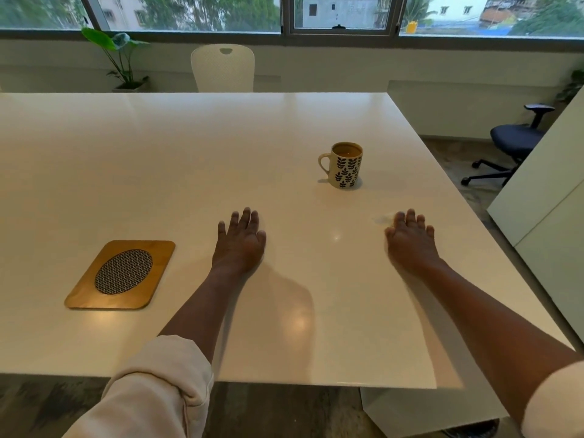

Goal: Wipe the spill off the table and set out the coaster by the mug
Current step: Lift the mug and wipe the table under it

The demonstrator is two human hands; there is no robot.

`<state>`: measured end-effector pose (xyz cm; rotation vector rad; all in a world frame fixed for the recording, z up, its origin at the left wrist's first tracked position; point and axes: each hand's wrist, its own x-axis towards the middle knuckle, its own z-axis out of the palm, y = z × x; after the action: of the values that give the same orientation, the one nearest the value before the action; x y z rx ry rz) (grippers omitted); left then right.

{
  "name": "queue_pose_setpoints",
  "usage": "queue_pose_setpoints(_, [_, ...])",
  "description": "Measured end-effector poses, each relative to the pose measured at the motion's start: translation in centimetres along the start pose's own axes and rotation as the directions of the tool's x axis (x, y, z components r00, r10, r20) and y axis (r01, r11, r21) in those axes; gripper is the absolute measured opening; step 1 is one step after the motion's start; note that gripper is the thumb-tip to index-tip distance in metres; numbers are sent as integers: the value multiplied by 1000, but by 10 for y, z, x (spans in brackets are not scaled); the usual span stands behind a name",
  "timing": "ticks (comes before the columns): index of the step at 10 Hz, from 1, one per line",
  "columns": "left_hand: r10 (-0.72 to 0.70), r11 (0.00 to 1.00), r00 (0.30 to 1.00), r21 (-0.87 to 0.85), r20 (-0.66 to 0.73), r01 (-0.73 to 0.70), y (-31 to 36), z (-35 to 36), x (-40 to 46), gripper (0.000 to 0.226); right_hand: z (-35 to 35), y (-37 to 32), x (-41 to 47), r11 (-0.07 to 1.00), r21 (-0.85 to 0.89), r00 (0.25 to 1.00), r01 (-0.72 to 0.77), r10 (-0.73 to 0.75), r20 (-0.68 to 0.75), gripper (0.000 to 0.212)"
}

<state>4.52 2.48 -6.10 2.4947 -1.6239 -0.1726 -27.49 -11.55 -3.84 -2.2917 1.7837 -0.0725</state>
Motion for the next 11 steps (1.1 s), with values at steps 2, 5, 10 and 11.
queue_pose_setpoints(2, [2, 1000, 1000, -12, -9, -2, 0, 2, 1, 59, 2, -31, 28, 999, 21, 1000, -24, 23, 17, 61])
queue_pose_setpoints(5, [22, 1000, 998, -3, -56, -23, -2, 4, 0, 57, 14, -94, 36, 994, 49, 994, 100, -102, 43, 64])
queue_pose_setpoints(10, [-29, 957, 1000, -289, -9, 26, -9, -11, 4, 70, 48, -165, -112, 798, -26, 787, 603, -589, 183, 74])
queue_pose_setpoints(11, [-23, 968, 1000, -252, -1, 22, -9, -9, 6, 67, 44, -137, -128, 790, -53, 785, 610, -594, 175, 72])
